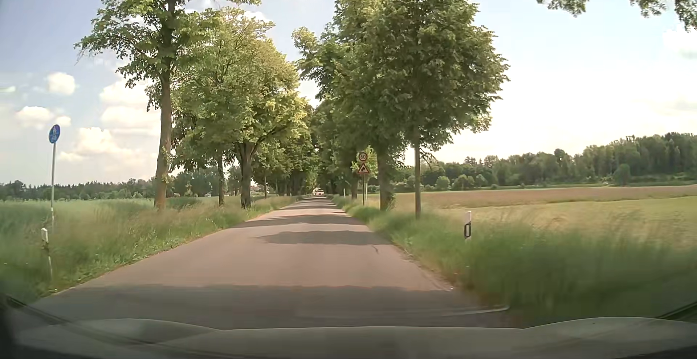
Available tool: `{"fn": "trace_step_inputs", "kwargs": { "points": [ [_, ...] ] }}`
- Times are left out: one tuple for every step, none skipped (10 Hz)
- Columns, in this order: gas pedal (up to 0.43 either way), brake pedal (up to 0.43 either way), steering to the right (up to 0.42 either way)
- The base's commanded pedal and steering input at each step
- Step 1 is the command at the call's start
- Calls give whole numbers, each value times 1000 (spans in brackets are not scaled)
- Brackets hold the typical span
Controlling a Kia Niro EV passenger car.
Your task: Follow the waypoints while adhering to traffic rules and regulations
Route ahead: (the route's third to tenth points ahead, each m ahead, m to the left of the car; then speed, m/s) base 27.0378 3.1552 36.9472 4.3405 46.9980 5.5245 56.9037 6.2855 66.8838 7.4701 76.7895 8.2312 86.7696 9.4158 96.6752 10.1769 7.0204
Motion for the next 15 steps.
{"fn": "trace_step_inputs", "kwargs": {
  "points": [
    [331, 0, -67],
    [331, 0, -69],
    [331, 0, -69],
    [331, 0, -68],
    [331, 0, -65],
    [331, 0, -55],
    [331, 0, -48],
    [331, 0, -43],
    [331, 0, -37],
    [331, 0, -28],
    [331, 0, -22],
    [331, 0, -20],
    [331, 0, -18],
    [331, 0, -5],
    [331, 0, 1]
  ]
}}
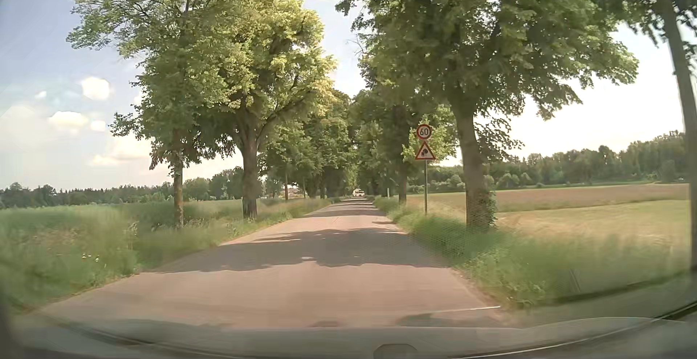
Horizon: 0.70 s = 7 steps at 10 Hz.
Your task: Follow the waypoints while adhering to traffic rules and regulations
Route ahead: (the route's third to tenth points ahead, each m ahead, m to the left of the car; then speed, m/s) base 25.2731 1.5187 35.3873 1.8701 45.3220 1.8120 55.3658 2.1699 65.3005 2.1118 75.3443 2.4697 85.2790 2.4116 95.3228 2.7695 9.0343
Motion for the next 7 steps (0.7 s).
{"fn": "trace_step_inputs", "kwargs": {
  "points": [
    [331, 0, 2],
    [331, 0, 2],
    [331, 0, 0],
    [331, 0, -3],
    [331, 0, -6],
    [331, 0, -10],
    [331, 0, -14]
  ]
}}
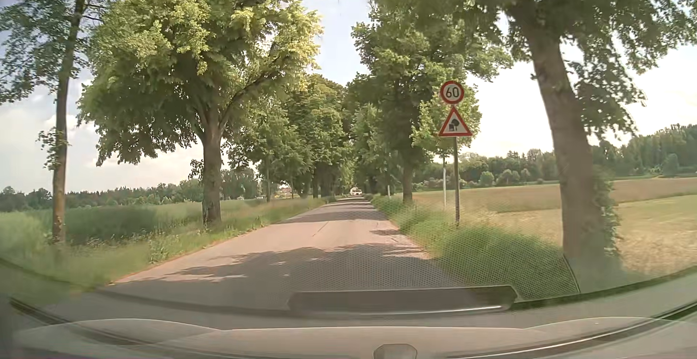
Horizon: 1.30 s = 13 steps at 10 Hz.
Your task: Follow the waypoints while adhering to traffic rules and regulations
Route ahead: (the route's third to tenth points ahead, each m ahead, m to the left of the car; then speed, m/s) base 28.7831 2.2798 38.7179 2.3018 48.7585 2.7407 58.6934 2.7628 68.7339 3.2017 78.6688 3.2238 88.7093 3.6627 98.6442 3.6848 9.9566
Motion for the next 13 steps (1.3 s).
{"fn": "trace_step_inputs", "kwargs": {
  "points": [
    [331, 0, -15],
    [331, 0, -16],
    [331, 0, -14],
    [331, 0, -11],
    [331, 0, -8],
    [331, 0, -10],
    [331, 0, -12],
    [319, 0, -12],
    [319, 0, -13],
    [319, 0, -11],
    [319, 0, -9],
    [311, 0, -10],
    [311, 0, -10]
  ]
}}
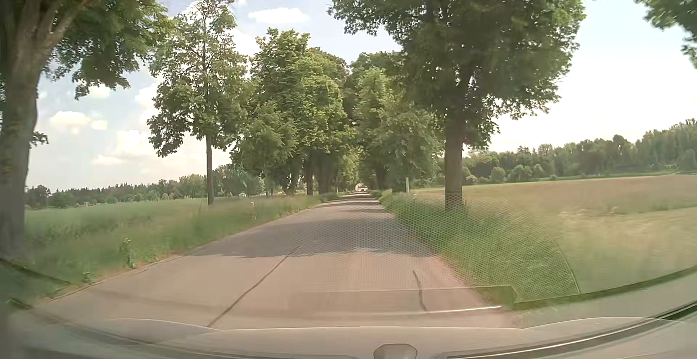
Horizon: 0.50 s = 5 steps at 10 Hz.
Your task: Follow the waypoints while adhering to traffic rules and regulations
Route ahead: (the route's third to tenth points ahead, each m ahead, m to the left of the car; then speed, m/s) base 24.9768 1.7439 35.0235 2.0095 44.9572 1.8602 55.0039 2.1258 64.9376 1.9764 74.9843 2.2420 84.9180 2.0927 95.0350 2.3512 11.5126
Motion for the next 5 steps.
{"fn": "trace_step_inputs", "kwargs": {
  "points": [
    [311, 0, -13],
    [311, 0, -16],
    [311, 0, -14],
    [299, 0, -14],
    [280, 0, -10]
  ]
}}
